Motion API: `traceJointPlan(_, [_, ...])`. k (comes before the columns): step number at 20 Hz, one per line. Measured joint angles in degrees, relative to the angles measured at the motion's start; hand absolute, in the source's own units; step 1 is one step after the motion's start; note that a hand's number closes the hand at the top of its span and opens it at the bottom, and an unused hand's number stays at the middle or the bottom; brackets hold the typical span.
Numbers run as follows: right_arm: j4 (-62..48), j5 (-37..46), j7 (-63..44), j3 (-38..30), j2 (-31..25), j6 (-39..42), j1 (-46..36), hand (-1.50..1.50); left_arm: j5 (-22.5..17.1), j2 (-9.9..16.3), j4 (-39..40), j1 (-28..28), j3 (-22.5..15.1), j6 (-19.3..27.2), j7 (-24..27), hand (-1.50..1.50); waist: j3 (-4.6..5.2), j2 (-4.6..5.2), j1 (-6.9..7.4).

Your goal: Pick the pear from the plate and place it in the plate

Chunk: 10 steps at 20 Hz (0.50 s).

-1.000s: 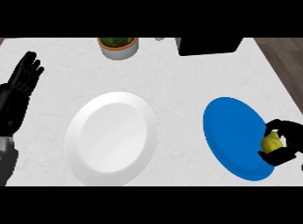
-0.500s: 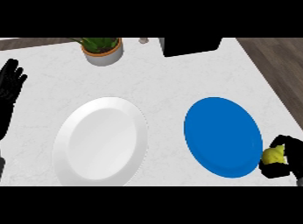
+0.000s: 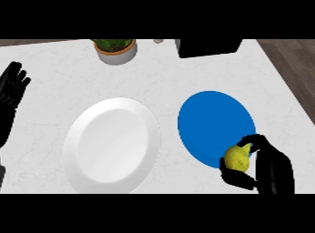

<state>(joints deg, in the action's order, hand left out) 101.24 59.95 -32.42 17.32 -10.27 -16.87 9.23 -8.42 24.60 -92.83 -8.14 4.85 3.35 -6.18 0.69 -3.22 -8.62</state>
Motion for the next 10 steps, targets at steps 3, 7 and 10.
traceJointPlan(3, [7.54, 6.23, -4.17, 6.55, 4.42, -0.96, 2.1, 1.5, -0.32, -0.35, -0.41, -0.57, -0.58, -0.51, -0.02, 0.0, -0.05, 0.59, 1.44])
traceJointPlan(7, [14.53, 16.47, -12.6, 17.3, 8.03, 0.48, 3.76, 1.5, -0.22, -0.83, -0.79, -1.94, -1.65, -1.09, 0.16, 0.0, -0.17, 1.48, 3.72])
traceJointPlan(10, [16.99, 24.09, -20.75, 25.73, 9.15, 2.36, 2.42, 1.5, 0.04, -1.41, -0.85, -3.09, -2.56, -1.34, 0.32, 0.0, -0.26, 2.03, 5.34])
